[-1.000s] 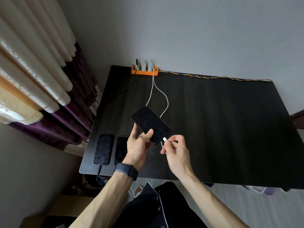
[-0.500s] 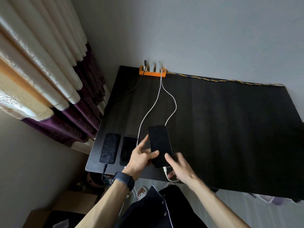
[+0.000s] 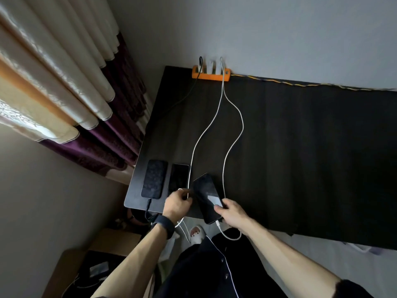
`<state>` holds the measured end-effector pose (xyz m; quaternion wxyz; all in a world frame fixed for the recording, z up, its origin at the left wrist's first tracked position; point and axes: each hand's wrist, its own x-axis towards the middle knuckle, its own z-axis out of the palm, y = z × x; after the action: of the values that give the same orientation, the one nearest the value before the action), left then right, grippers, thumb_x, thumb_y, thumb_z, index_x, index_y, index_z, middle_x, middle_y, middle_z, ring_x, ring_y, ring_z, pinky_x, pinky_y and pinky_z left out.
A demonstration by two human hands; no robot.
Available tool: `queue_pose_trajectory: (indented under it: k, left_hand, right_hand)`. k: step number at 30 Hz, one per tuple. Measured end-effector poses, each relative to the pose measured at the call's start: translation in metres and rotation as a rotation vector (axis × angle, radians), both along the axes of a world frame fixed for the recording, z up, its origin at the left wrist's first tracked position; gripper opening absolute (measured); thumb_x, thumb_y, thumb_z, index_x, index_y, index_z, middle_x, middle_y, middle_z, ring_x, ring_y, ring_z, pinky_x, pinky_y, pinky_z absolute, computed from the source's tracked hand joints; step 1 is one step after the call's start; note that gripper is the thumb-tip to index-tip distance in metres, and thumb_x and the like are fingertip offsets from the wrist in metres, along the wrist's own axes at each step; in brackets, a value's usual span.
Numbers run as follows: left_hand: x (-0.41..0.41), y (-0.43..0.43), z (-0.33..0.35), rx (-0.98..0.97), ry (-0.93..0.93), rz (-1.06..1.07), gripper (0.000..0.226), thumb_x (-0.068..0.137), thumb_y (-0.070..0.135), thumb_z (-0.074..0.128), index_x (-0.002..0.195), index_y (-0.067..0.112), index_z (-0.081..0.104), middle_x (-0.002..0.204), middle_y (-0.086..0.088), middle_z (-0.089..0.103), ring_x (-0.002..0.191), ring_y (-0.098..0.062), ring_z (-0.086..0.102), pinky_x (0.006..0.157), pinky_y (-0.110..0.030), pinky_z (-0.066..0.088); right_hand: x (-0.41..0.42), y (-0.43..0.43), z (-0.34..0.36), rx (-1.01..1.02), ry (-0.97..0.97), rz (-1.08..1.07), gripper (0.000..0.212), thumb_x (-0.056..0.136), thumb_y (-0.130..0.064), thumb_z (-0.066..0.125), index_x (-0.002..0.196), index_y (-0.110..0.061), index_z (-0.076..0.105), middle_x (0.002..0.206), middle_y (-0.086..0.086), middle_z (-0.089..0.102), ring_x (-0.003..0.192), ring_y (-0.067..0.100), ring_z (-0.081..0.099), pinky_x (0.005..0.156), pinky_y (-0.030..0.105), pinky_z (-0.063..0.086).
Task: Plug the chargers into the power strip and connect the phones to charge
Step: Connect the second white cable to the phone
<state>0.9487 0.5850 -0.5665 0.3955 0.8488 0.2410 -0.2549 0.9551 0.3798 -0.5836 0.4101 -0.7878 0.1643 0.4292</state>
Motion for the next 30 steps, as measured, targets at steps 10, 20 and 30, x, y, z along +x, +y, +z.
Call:
queue_pose_trajectory:
  k: [10,20,30]
  left_hand:
    - [-0.018,0.031,-0.026,0.283,0.163,-0.467,0.076,0.095,0.042,0.05,0.157,0.042,0.005,0.166,0.004,-0.016,0.154,-0.028,0.0,0.122,-0.055,0.014]
    - [-0.015,0.028,-0.017,0.309,0.238,-0.505,0.081,0.095,0.042,0.051,0.156,0.043,-0.001,0.165,0.007,-0.022,0.154,-0.026,-0.002,0.12,-0.061,0.011]
    - [-0.017,0.027,-0.012,0.345,0.239,-0.552,0.081,0.097,0.04,0.05,0.157,0.041,-0.005,0.164,0.005,-0.025,0.154,-0.028,-0.003,0.121,-0.061,0.009]
  right_hand:
    - [-0.003,0.024,-0.023,-0.233,-0.161,-0.196,0.054,0.099,-0.047,0.052,0.138,-0.009,0.056,0.147,0.015,0.047,0.132,0.032,0.048,0.111,0.037,0.037]
    - [-0.012,0.044,-0.016,-0.585,-0.271,0.141,0.054,0.093,-0.06,0.051,0.12,-0.016,0.066,0.157,-0.001,0.021,0.14,0.027,0.025,0.105,0.042,0.039]
    - [-0.009,0.044,-0.019,-0.618,-0.459,0.199,0.065,0.084,-0.056,0.067,0.132,-0.017,0.046,0.147,0.01,0.042,0.127,0.032,0.043,0.096,0.043,0.049]
